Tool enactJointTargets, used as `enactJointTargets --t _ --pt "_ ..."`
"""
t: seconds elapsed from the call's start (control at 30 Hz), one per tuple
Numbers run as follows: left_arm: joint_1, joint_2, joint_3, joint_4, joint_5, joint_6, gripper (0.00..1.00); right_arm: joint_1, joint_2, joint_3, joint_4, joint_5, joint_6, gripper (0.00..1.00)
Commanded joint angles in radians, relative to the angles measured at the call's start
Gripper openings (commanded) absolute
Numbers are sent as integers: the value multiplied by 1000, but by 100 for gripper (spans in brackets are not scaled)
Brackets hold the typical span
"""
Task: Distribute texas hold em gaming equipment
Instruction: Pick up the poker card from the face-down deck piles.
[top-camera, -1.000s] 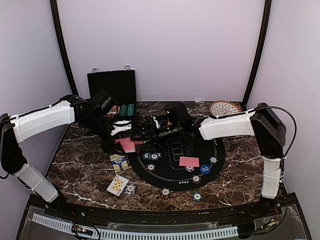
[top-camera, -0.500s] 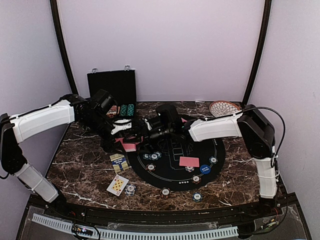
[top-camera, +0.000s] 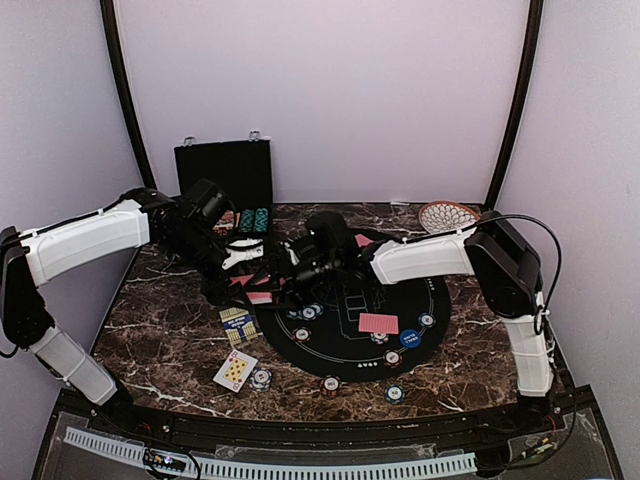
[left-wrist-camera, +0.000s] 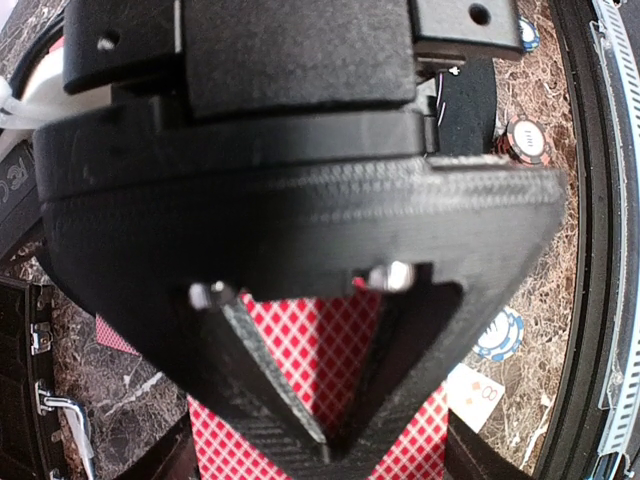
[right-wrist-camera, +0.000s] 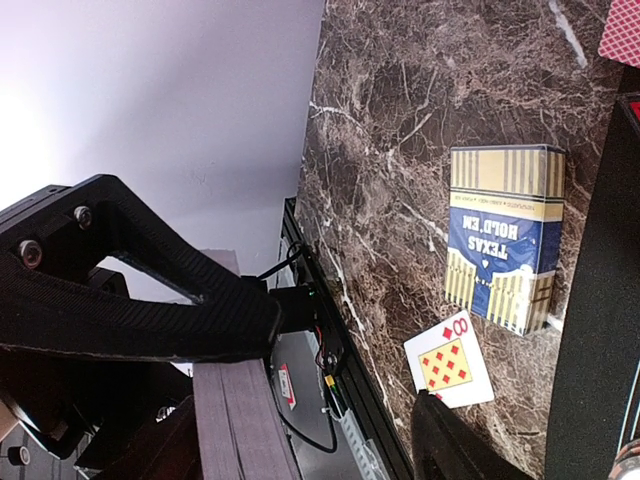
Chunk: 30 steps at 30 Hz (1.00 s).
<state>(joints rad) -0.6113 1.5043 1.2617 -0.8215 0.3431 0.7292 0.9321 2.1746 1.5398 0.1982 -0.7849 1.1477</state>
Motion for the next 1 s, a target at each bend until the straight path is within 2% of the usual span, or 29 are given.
enactJointTargets --t 0.0,0.47,0.57,0.97 --pt "2 -18 34 -19 25 -1 3 -21 -32 -51 -16 28 -20 66" --pt "2 -13 28 -16 10 4 3 -49 -128 -121 -14 15 -34 54" --pt "2 -12 23 -14 10 4 3 -52 -158 -150 69 -4 26 49" --pt "2 -17 6 -6 -1 8 2 -56 -214 -184 73 -12 39 24"
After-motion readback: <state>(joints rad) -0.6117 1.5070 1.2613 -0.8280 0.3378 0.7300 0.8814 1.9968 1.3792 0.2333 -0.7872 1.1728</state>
